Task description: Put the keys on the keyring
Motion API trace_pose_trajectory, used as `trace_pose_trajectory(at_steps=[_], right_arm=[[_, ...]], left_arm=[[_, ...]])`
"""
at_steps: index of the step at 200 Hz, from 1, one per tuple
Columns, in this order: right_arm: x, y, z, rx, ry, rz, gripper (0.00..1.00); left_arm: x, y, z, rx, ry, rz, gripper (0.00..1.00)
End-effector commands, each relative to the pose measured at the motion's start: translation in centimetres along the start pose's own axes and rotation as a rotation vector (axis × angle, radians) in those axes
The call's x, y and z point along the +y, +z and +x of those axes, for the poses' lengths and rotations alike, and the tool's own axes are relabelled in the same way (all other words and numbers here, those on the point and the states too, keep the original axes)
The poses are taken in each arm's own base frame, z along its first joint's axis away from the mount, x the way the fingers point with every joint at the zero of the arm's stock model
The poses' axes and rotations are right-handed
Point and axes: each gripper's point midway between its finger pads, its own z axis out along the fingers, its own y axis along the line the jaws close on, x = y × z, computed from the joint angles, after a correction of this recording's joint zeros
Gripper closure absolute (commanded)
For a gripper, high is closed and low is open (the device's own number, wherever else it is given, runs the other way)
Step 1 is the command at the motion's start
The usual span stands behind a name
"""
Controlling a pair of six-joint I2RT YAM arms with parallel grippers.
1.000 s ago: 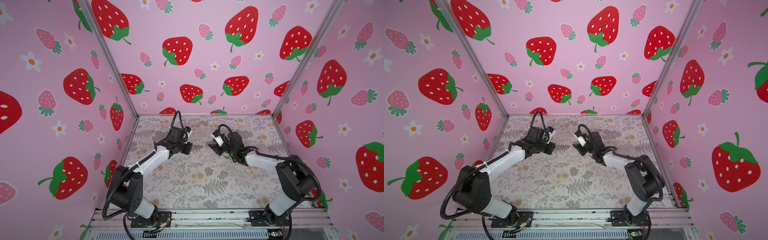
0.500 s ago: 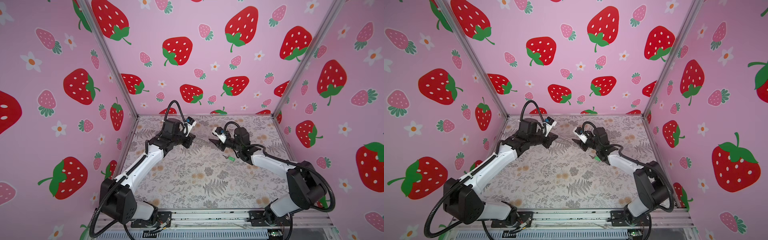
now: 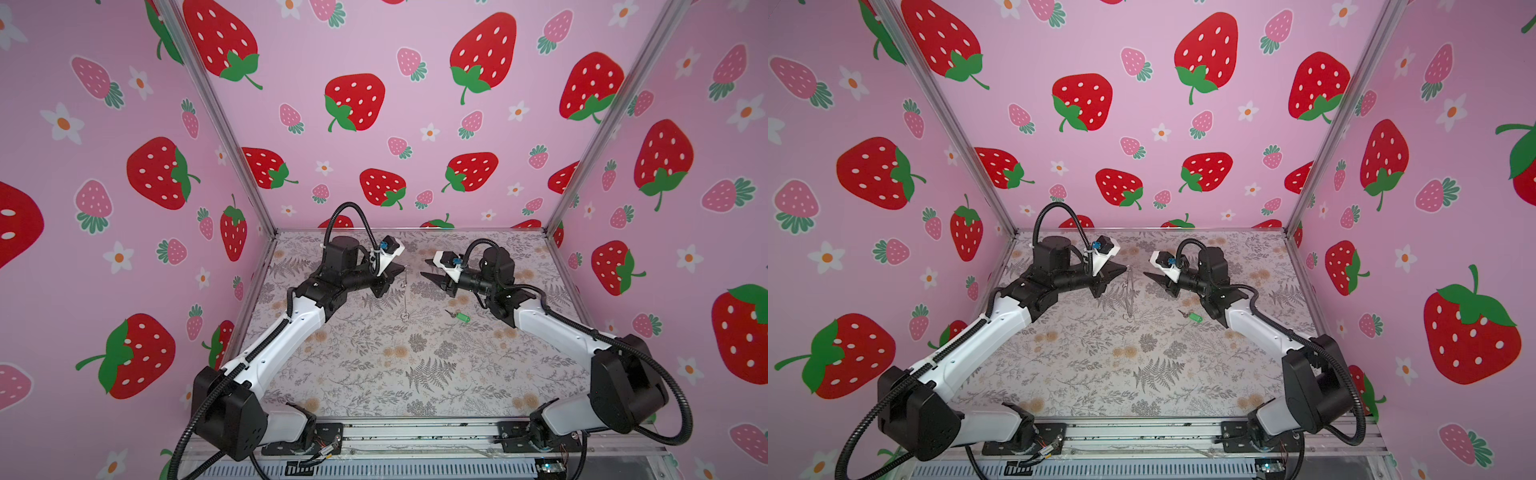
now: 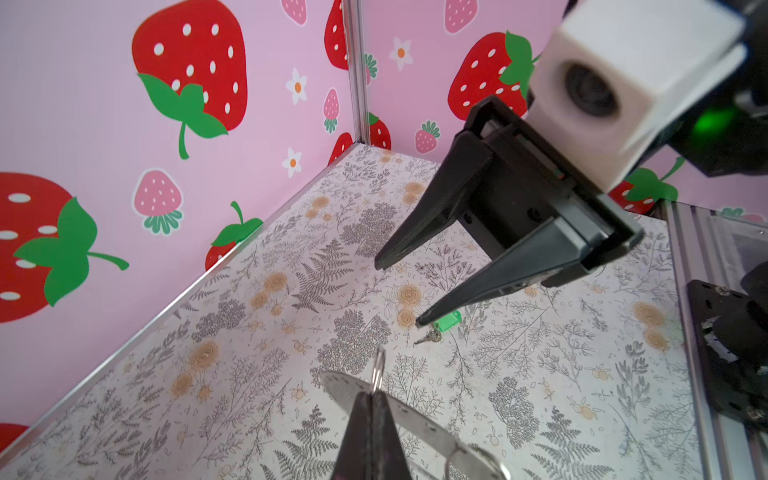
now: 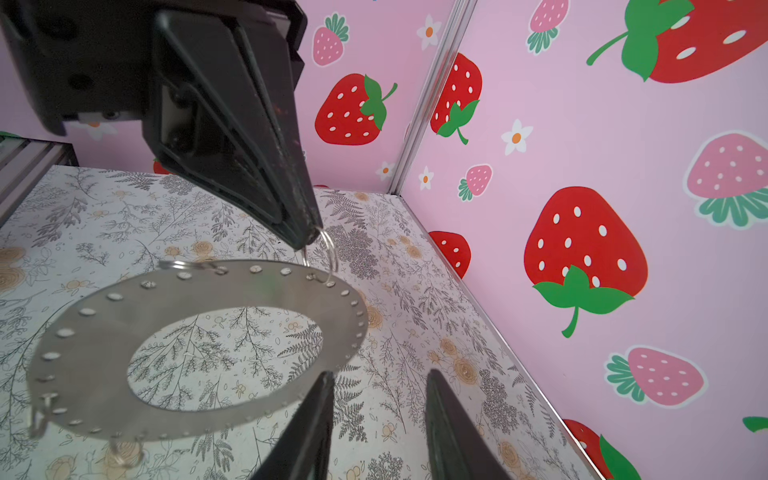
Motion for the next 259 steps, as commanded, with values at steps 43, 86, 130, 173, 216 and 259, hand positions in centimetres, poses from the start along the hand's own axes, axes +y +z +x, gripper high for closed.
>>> trace_pose_trajectory(at_steps=[43,86,130,173,216,259], right_arm=[[2.0,-2.0,-2.0,-0.05,-0.13,-0.068,0.62],[2.6,-2.9,-1.5,-0.021,-0.253,-0.054,0.65],[3.4,-4.2,-2.2,-0.031,-0.288,-0.038,0.66],[3.9,-5.7,-2.8,-0.023,-0.313,-0.003,0.67],[4.0,-6.3,-5.2,-0.091,-0.293,-0.01,0.68],[4.3,-6.3,-6.7,-0.154,-0.246,-0.033,0.7]], left_arm=[[-2.3,-0.6,-2.8,-0.219,0.365,0.041,1.0],[-3.3,0.0,-2.4,-0.224,0.584,0.01,1.0],[-4.6,-0.3,-3.7,-0.279,0.746,-0.022,1.0],[-5.7,-1.1,-4.7,-0.316,0.78,-0.025,1.0],[-6.2,-1.6,-5.5,-0.36,0.729,-0.006,1.0],[-6.4,-1.9,-6.6,-0.409,0.641,0.021,1.0]])
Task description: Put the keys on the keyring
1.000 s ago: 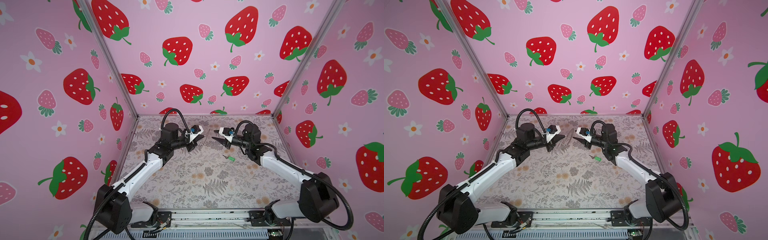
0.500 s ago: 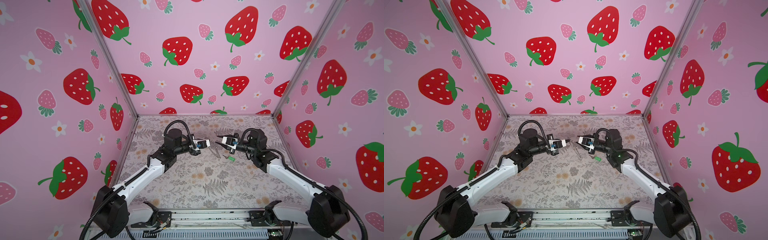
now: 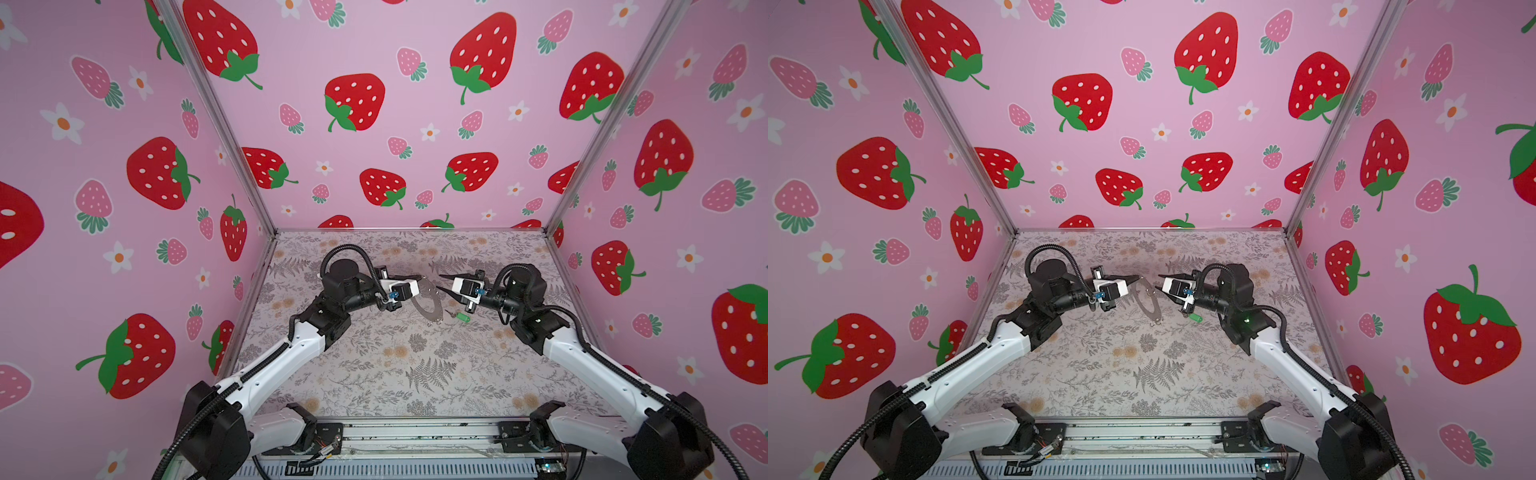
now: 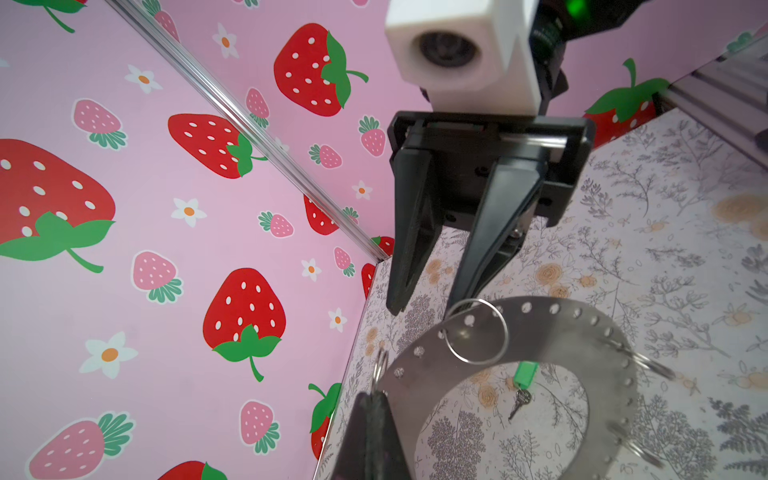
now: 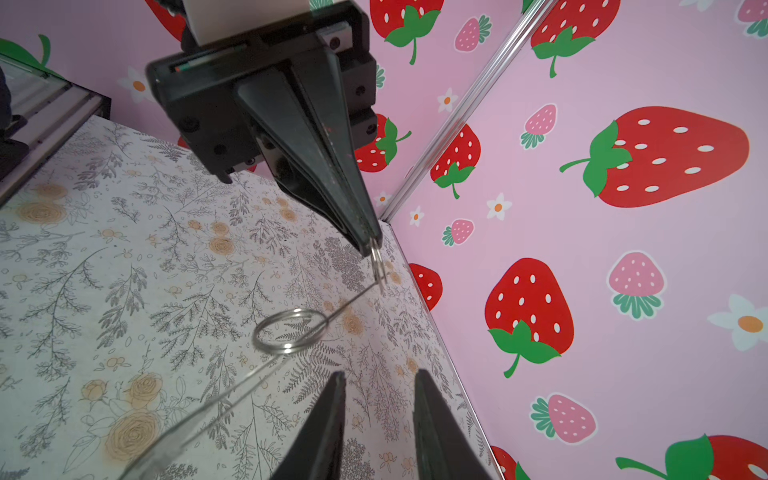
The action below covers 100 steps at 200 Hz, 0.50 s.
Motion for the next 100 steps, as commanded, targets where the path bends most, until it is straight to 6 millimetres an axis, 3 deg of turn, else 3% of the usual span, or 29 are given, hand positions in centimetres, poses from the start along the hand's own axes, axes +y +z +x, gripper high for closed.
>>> trace_pose_trajectory(at_steps=[1,50,100], right_arm=[[-0.3,-0.1,-2.5,-0.088,-0.005,-0.01,0.7],[-0.8,-0.2,-3.5,-0.137,0.046,0.012,0.71],[-0.2,-0.2,-4.2,-0.18,0.116,-0.044,0.71]], left_arm=[[0.8,-0.2,-2.1,-0.084,-0.024,-0.014,1.0],[1.2,-0.5,-2.8,-0.138,-0.153,0.008,1.0],[1.5,-0.6,-2.6,-0.173,-0.245,0.021,1.0]])
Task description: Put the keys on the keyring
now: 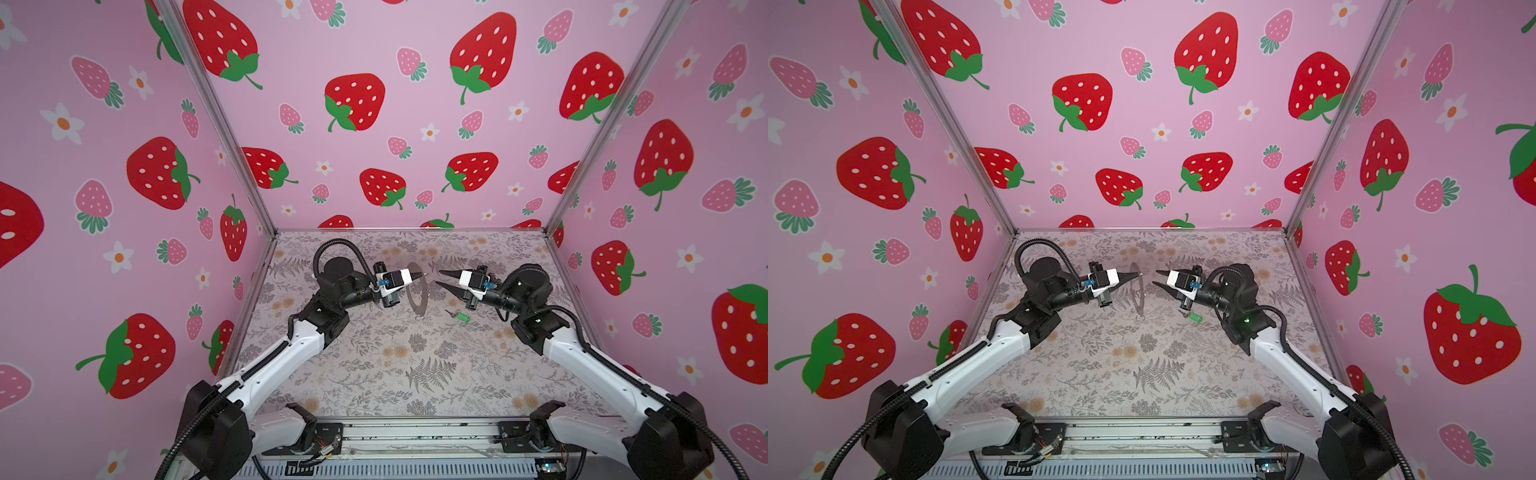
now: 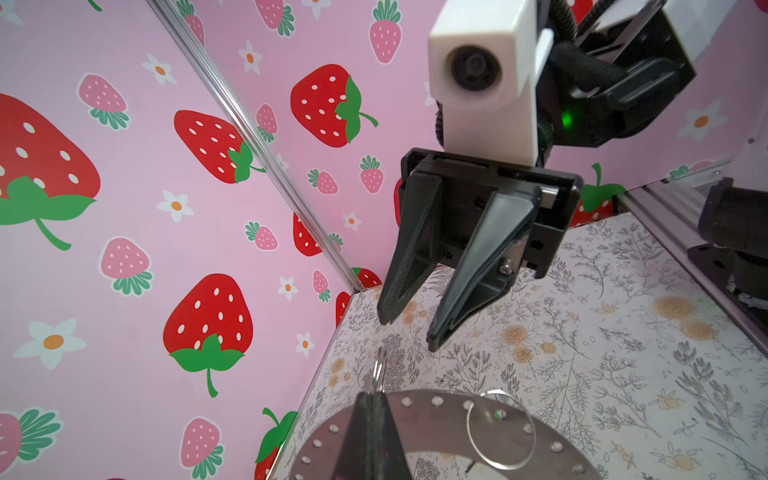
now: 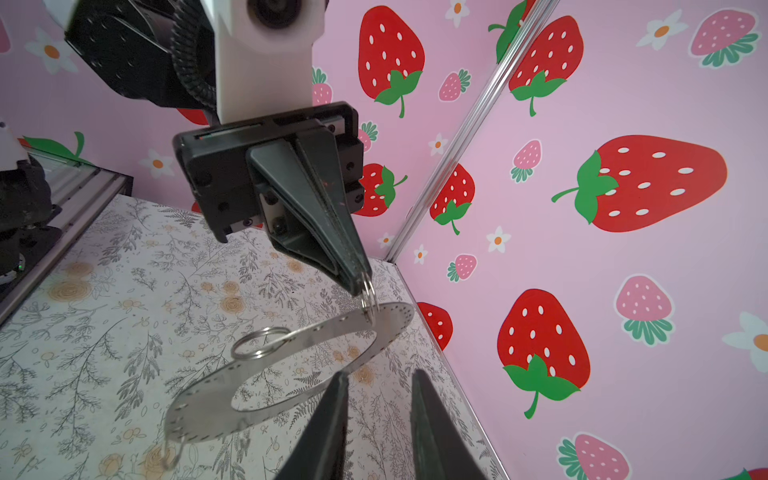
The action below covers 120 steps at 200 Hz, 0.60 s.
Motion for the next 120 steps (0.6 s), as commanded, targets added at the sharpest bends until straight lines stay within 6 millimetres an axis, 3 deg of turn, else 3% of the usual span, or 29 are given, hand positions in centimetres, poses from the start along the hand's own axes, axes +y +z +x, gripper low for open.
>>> trace_pose_trajectory(at_steps=[1,120], right_arm=[[0.74,0.1,-1.09,-0.05,0.029,-0.05,0.71],[0.95,0.72,-1.35,-0.073,0.101,-0.108,0.78]], left_arm=[[0.5,-0.15,-1.45,-0.076,-0.034,0.01,1.0],[-0.14,0.03,-2.16,-0.109,-0.092,0.093,1.0]])
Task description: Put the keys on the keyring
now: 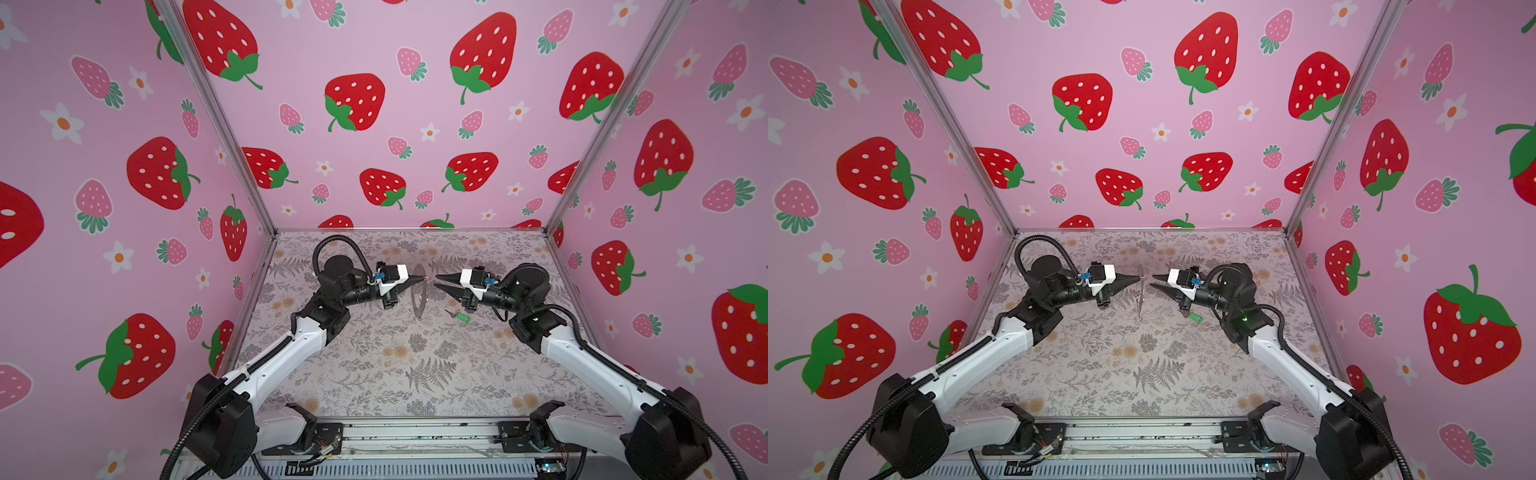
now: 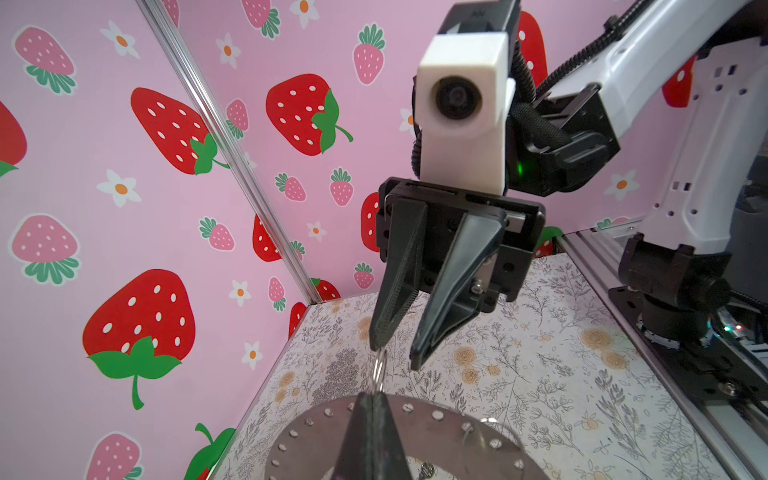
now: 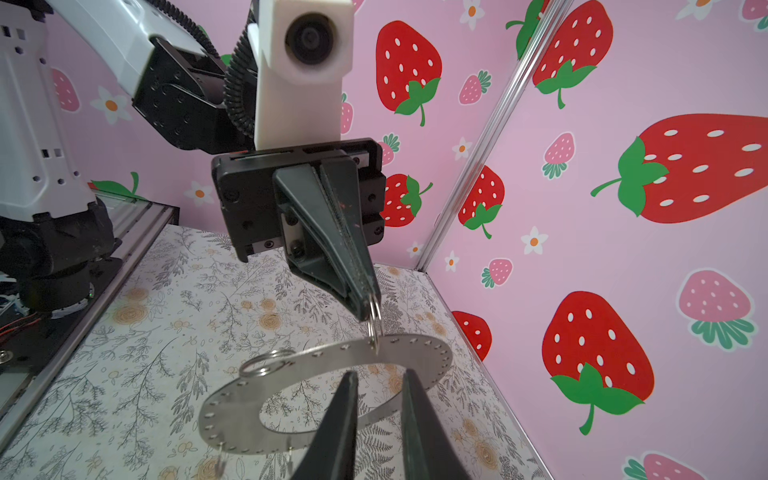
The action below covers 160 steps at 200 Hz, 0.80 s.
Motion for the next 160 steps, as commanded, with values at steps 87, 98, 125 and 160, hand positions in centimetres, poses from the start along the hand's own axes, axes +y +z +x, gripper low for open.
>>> trace_pose_trajectory(at_steps=[87,98,125,160], right_arm=[[0.04,0.73,-1.84,-0.081,0.033,-0.061,0.81],[0.08,0.87,-1.63,-0.079,0.05,-0.07,0.82],[0.2,1.01,-1.26,-0.075,0.076,-0.08,0.82],[0.05,1.11,-1.25,-0.076,0.078,-0.078,0.82]], left_arm=[[0.63,0.01,-2.4,-0.058,0.055,0.013,1.0],[0.71,0.05,-2.37,-0.058,0.053,0.013,1.0],[0.74,0.04,-2.5,-0.061,0.057,0.01,1.0],[0.68,0.02,-2.65,-0.065,0.056,0.014,1.0]])
